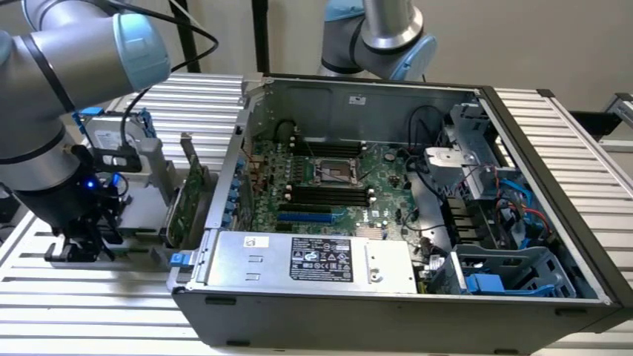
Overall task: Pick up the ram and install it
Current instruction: 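Pick up the ram and move it above insertion slot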
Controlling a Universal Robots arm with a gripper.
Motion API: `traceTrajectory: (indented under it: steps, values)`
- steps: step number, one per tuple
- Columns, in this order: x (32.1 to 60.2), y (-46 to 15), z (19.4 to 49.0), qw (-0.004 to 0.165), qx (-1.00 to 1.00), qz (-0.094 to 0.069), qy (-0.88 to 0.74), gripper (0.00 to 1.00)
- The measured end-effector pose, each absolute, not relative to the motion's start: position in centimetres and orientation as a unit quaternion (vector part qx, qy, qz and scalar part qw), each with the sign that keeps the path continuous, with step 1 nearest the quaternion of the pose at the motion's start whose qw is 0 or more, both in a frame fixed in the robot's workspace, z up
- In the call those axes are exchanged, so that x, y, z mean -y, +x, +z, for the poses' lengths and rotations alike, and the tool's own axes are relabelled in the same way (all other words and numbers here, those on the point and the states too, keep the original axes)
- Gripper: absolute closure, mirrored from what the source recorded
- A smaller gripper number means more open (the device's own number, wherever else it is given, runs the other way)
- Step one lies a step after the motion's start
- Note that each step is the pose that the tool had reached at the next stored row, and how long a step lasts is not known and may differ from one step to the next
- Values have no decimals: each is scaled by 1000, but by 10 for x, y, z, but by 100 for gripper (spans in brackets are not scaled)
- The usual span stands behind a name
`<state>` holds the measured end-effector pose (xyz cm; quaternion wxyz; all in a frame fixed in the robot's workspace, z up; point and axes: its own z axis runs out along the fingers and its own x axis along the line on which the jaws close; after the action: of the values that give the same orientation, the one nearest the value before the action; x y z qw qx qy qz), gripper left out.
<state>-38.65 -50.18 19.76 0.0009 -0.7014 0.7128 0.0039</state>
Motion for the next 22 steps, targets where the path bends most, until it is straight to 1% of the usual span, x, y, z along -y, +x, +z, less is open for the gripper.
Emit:
traceTrajectory:
  steps: [9, 12, 13, 22]
  values:
    - [502, -386, 196, -2, -711, 12, -703, 0]
    - [502, -387, 196, -3, -712, 12, -703, 0]
    - [502, -386, 196, -3, -711, 12, -703, 100]
    - [502, -386, 196, -3, -711, 12, -703, 100]
